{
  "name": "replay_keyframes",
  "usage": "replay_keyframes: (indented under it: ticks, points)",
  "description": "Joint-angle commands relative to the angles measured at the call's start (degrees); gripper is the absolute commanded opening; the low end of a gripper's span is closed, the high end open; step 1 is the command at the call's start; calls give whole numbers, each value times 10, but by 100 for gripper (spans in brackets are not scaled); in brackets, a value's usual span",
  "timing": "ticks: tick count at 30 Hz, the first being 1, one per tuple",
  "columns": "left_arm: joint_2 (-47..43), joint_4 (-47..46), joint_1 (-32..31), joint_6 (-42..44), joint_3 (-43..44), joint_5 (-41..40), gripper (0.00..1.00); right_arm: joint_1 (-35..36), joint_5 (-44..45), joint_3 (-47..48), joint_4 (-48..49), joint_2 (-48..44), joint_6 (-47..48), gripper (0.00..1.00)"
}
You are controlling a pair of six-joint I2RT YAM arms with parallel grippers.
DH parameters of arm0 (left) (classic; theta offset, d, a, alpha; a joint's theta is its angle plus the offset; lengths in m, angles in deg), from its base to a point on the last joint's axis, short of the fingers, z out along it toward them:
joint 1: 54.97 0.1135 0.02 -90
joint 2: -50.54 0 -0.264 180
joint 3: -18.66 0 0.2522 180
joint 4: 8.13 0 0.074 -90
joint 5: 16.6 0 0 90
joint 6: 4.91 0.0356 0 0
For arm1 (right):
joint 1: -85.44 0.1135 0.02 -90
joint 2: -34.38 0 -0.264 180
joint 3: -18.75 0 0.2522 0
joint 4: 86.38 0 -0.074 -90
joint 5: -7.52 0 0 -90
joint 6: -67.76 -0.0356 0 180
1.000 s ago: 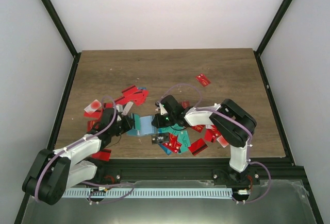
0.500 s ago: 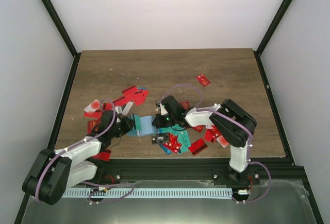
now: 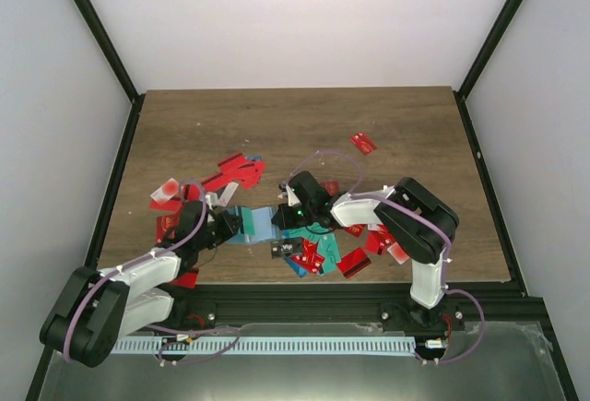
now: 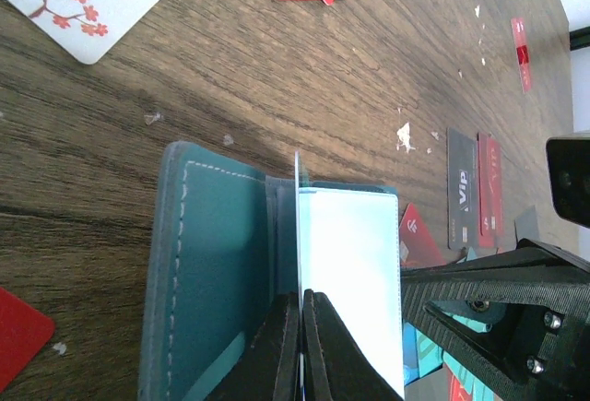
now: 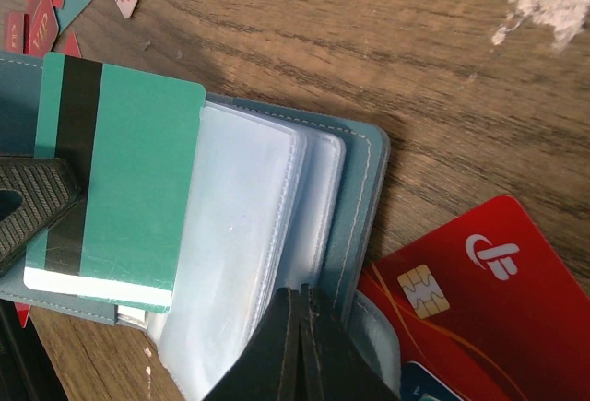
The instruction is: Put the credit cards into the card holder
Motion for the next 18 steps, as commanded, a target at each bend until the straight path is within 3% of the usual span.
replay_keyframes:
  ticks: [1, 12, 18]
  points:
    - [-5, -7, 0, -9, -15, 10, 4, 4, 4, -12, -45, 21, 0, 1]
    - [-6, -45, 0, -38, -42, 19, 4, 4, 4, -13, -46, 24, -2, 1]
    - [-31, -31, 0, -11, -56, -28, 4, 4, 2, -14, -45, 24, -2, 1]
